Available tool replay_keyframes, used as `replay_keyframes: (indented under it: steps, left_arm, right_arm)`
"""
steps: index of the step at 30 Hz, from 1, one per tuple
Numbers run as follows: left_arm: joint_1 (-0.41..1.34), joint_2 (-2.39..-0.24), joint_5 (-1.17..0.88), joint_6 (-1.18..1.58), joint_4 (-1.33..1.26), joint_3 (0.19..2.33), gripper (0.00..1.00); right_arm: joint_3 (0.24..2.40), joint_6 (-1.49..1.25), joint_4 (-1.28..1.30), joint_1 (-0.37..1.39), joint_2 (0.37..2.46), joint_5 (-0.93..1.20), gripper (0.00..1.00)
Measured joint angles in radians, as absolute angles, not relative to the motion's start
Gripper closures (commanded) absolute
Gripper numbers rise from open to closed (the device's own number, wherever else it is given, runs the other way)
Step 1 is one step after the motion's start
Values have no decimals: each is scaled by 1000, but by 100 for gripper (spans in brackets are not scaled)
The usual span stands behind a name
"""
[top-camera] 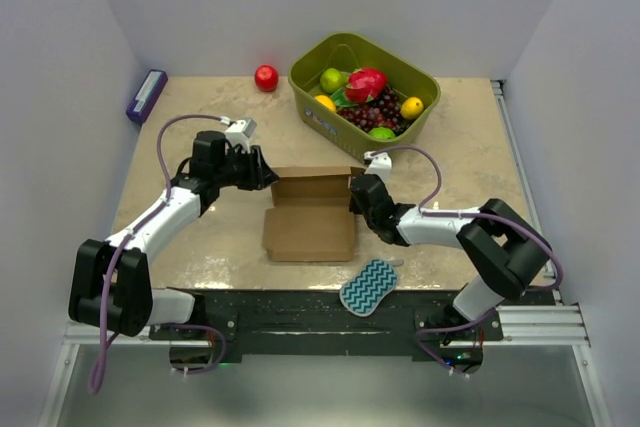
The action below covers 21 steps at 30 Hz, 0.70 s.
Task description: Fold the paper box
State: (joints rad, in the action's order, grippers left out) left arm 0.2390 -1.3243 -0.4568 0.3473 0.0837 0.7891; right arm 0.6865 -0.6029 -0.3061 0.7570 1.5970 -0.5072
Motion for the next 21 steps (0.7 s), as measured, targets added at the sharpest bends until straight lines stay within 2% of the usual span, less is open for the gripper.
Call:
replay_keyframes:
  steps: [21]
  left_arm:
    - [239,-1324,-457,347,84,789,61]
  right_arm:
    - [679,-582,-390,775,1684,-445,100]
